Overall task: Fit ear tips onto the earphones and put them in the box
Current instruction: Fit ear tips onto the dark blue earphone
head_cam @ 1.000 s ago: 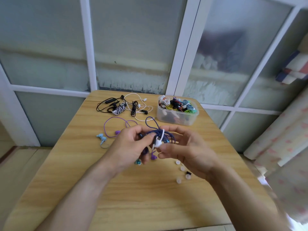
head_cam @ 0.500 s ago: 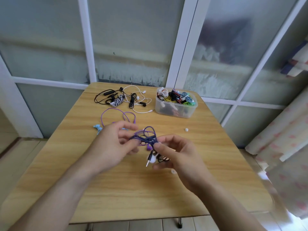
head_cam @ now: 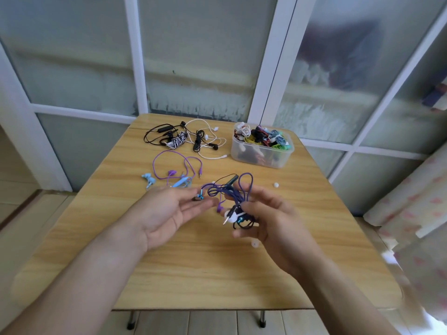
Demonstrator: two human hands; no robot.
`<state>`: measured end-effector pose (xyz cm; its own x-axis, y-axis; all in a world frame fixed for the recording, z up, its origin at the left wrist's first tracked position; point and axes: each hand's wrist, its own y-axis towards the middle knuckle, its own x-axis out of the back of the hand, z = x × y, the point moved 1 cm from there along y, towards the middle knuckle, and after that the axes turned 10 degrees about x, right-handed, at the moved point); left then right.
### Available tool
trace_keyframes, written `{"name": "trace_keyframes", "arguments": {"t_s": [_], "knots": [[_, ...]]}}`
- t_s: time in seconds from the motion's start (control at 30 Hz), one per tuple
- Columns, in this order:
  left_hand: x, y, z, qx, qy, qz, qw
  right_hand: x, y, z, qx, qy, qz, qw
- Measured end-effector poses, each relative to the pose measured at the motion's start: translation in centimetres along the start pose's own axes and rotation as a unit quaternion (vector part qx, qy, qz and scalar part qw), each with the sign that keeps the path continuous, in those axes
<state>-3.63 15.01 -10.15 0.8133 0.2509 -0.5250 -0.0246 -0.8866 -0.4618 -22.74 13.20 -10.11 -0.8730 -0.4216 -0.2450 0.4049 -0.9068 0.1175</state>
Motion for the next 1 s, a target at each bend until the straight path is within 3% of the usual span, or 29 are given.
{"name": "trace_keyframes", "arguments": {"t_s": [0.13,0.27,0.43,0.57,0.6,0.67,0.73,0.87,1.0], "knots": [[-0.5,0.3,0.5,-0.007,-0.044,-0.036,0.998,-0.2,-0.6,-0.4,0.082,-0.157,0.085,0.981],[-0.8,0.4,0.6,0.004,-0.002,-0.056,0.998,-0.9,-1.5,-1.0,0.109,-0.371,0.133,0.913],[-1.1,0.2,0.6,-0.008,-0.027,-0.057,0.998,-1.7,-1.8,-1.0,0.152,-0.431,0.084,0.886],[-1.7,-0.3,0.9,-0.013,-0.035,-0.034,0.999,-1.5,-1.8,-0.7,0.168,-0.501,0.207,0.823],[-1.8,-0.4,1.0,-0.017,-0.025,-0.031,0.999,-1.2,-1.7,-0.4,0.160,-0.496,0.223,0.824],[-2.1,-0.4,1.0,-0.021,-0.012,-0.037,0.999,0.1,-1.2,0.7,0.153,-0.461,0.178,0.856],[-2.1,-0.4,1.1,-0.028,0.004,-0.032,0.999,2.2,-0.4,1.6,0.152,-0.444,0.074,0.880],[-2.3,-0.4,1.4,-0.040,0.063,-0.010,0.997,7.1,1.7,1.2,0.093,-0.538,-0.094,0.832],[-2.9,-0.3,2.1,-0.049,0.127,-0.011,0.991,9.2,3.2,0.3,0.047,-0.557,-0.111,0.821]]}}
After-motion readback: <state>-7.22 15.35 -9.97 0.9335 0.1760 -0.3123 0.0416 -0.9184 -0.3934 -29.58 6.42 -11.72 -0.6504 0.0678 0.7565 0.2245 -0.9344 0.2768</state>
